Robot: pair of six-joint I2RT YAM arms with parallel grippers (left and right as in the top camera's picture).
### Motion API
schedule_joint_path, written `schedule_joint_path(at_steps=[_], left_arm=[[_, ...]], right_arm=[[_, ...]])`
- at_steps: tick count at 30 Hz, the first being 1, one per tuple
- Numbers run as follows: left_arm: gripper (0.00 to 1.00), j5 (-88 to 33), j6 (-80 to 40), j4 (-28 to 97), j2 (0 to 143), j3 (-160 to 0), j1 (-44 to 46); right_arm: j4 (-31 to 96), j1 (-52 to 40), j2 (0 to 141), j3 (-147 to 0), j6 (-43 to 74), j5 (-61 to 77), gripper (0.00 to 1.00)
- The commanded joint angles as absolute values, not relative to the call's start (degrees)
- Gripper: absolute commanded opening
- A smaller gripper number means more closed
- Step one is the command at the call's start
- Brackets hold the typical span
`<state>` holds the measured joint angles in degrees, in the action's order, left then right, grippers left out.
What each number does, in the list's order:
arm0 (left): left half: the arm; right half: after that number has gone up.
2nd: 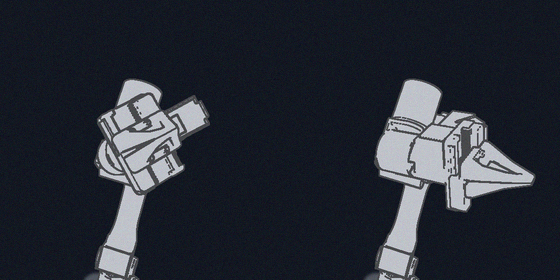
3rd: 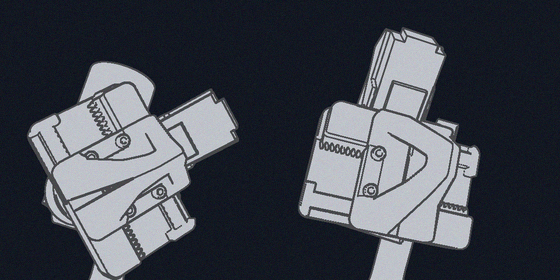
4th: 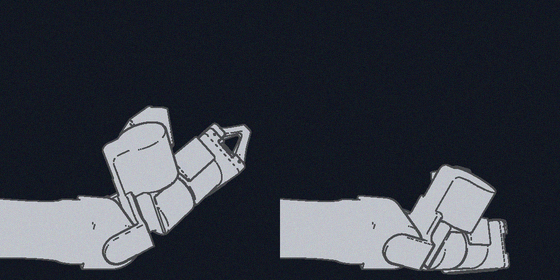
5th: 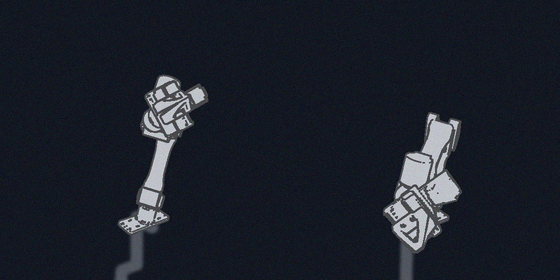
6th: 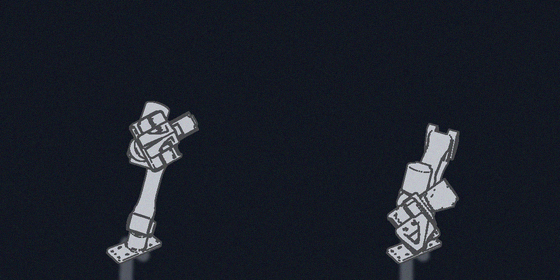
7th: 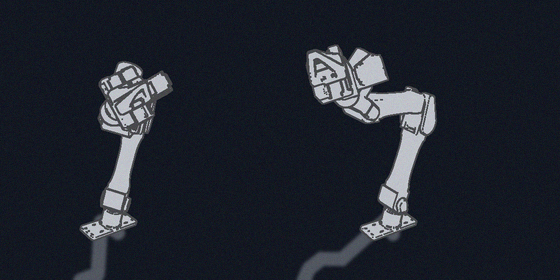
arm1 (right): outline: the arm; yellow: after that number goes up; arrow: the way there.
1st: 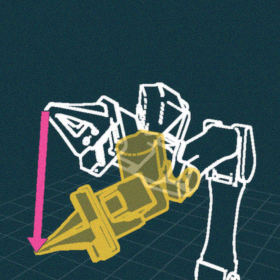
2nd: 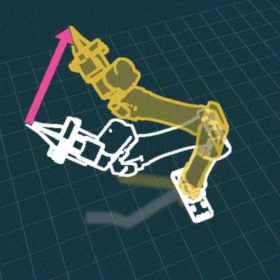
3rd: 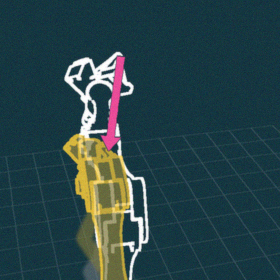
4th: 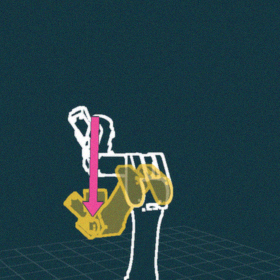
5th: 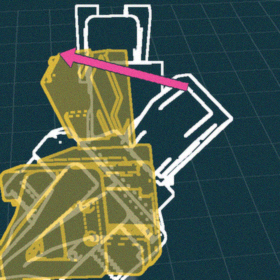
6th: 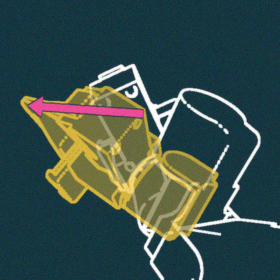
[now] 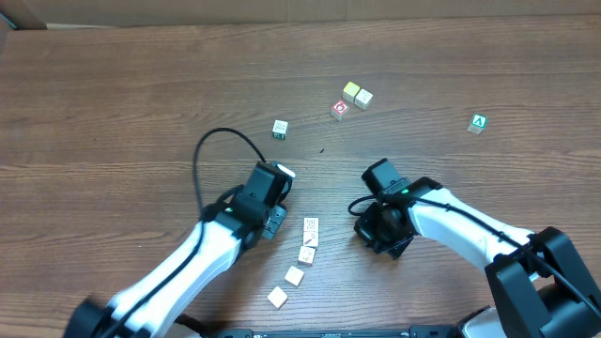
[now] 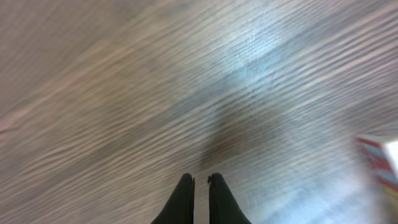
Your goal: Flip 5 blocks
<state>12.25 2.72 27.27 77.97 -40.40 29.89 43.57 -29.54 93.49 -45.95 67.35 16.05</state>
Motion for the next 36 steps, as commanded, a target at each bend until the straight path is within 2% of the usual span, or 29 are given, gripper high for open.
schedule_joint_path(at_steps=[1, 9, 17, 23, 27, 36], left_arm=[[0.04, 5.8, -3.1, 36.4, 68.1, -45.6, 29.6], [0.04, -10.0, -14.0, 58.5, 57.9, -46.5, 29.6], [0.04, -26.3, -17.7, 67.2, 61.8, -46.2, 30.3], [0.04, -24.0, -25.2, 72.2, 67.0, -44.7, 34.4], [0.04, -17.8, -32.4, 71.9, 68.2, -42.9, 38.2], [0.04, -16.1, -47.6, 66.2, 68.2, -42.5, 48.9]], right_arm=[[44.1, -27.3, 93.3, -47.0, 60.2, 16.0, 0.04], [43.9, -26.7, 93.3, -47.0, 58.0, 16.2, 0.04], [44.1, -26.7, 93.3, -47.0, 57.3, 17.1, 0.04], [44.3, -26.7, 93.3, -47.0, 55.4, 18.1, 0.04], [44.5, -26.7, 93.3, -47.0, 55.2, 18.1, 0.04], [45.2, -26.7, 93.3, -47.0, 53.5, 18.1, 0.04]])
